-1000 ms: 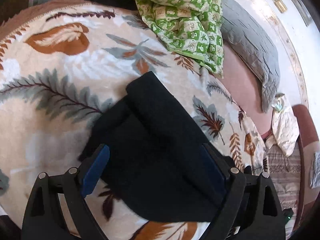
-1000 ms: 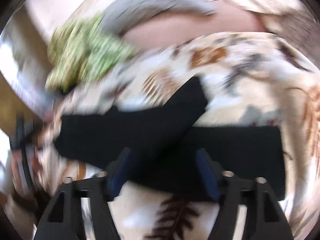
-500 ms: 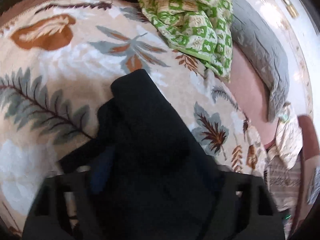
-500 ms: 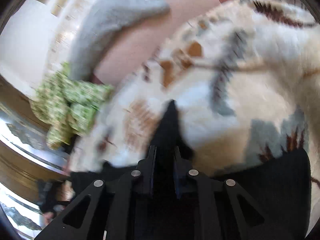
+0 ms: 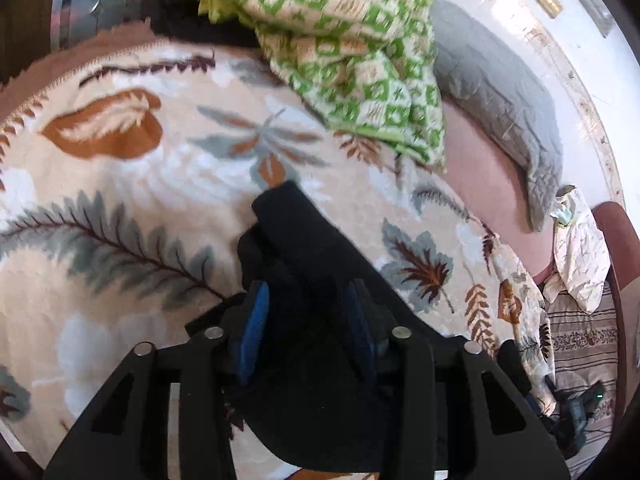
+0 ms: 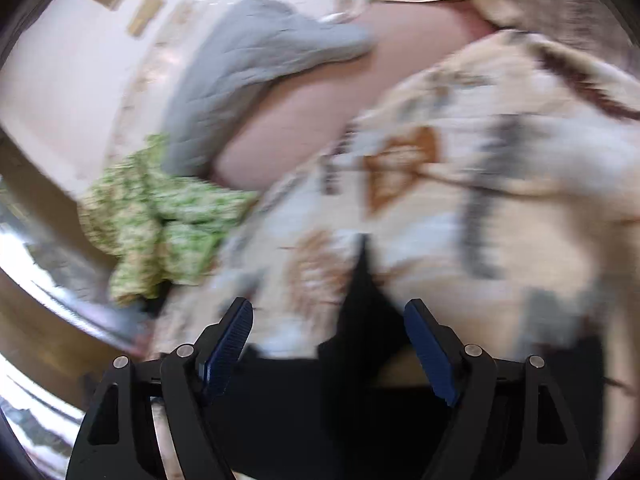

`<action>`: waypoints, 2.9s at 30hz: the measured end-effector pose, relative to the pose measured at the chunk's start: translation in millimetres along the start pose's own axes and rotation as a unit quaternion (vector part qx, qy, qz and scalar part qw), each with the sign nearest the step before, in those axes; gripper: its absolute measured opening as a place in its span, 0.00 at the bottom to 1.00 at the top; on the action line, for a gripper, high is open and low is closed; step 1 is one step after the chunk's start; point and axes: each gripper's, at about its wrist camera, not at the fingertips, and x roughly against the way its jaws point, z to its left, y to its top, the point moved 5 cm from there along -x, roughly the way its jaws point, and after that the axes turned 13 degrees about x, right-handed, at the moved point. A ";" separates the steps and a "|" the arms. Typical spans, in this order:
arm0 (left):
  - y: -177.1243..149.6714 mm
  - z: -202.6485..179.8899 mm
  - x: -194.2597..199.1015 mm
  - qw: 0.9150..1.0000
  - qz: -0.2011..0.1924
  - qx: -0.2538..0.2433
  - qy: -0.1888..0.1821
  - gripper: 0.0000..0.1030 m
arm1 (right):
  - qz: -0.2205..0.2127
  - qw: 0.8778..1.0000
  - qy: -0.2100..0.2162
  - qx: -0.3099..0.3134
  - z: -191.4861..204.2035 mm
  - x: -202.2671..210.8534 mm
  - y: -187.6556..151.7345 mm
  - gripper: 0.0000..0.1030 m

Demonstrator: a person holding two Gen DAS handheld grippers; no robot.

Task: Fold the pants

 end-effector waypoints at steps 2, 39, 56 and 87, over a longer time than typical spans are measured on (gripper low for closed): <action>-3.1 -1.1 2.5 1.000 0.005 0.006 -0.004 0.68 | 0.031 0.998 -0.045 0.009 -16.4 -6.4 -10.5 0.78; -2.0 -3.9 -54.2 0.998 0.036 0.050 0.022 0.24 | 0.054 0.993 -0.076 0.066 4.2 -72.6 -19.0 0.07; -25.1 16.3 12.7 0.999 0.036 0.015 -0.029 0.30 | -0.014 0.991 -0.131 0.006 -70.0 115.4 -47.1 0.07; 23.0 -0.9 -27.5 0.999 0.047 0.022 -0.005 0.11 | 0.086 0.860 0.027 0.502 281.6 -77.0 -146.1 0.04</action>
